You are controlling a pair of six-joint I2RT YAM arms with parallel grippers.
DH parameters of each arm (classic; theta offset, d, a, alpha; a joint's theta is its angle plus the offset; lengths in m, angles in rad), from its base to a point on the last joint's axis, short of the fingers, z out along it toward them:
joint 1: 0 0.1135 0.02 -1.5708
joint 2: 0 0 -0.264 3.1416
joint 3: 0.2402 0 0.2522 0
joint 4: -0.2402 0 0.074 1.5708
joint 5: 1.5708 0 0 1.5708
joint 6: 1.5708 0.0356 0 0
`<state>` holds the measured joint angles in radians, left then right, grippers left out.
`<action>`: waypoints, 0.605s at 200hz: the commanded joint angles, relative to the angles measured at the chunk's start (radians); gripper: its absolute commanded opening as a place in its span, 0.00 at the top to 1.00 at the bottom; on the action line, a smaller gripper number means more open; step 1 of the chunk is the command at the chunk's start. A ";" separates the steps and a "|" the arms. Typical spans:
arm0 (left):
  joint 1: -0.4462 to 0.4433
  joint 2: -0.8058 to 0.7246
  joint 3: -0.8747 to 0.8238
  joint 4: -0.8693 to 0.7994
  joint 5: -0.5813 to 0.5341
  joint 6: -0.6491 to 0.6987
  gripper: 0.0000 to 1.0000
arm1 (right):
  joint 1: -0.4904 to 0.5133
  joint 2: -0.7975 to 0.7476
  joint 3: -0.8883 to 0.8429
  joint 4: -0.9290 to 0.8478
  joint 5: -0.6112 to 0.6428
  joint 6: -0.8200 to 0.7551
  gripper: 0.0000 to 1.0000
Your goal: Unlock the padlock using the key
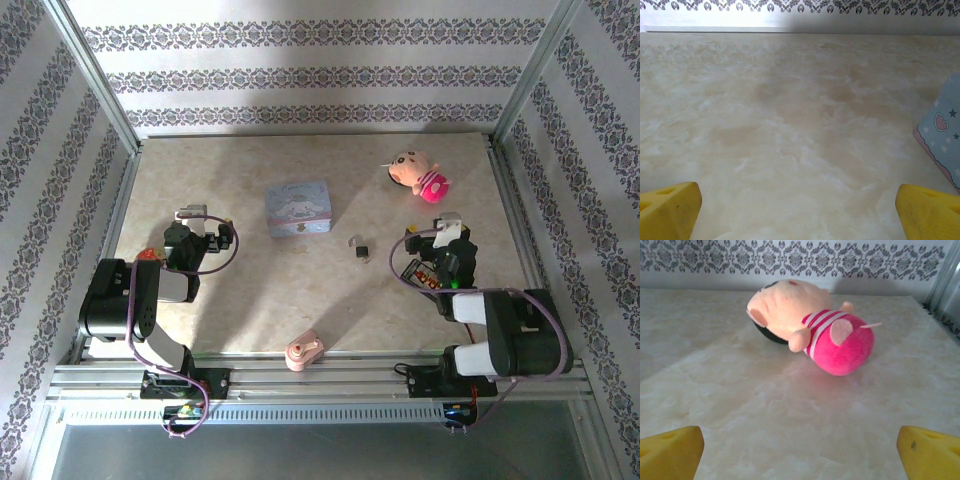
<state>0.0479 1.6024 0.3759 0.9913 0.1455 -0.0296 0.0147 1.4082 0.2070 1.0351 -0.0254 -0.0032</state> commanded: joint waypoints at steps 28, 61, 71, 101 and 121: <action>0.003 -0.012 -0.009 -0.005 -0.010 0.007 0.01 | -0.008 0.146 -0.014 0.264 -0.073 0.005 0.02; 0.003 -0.012 -0.018 0.012 -0.025 0.001 0.01 | -0.010 0.120 0.063 0.087 -0.056 0.014 0.02; 0.003 -0.012 -0.023 0.020 -0.035 -0.002 0.01 | -0.010 0.134 0.102 0.044 -0.065 0.016 0.02; 0.003 -0.012 -0.045 0.063 -0.063 -0.012 0.01 | -0.041 0.127 0.159 -0.056 -0.119 0.038 0.02; 0.003 -0.011 -0.062 0.096 -0.081 -0.016 0.01 | -0.052 0.128 0.154 -0.043 -0.168 0.037 0.02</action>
<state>0.0479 1.6024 0.3389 1.0054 0.1001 -0.0322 -0.0219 1.5433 0.3519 1.0210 -0.1127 0.0109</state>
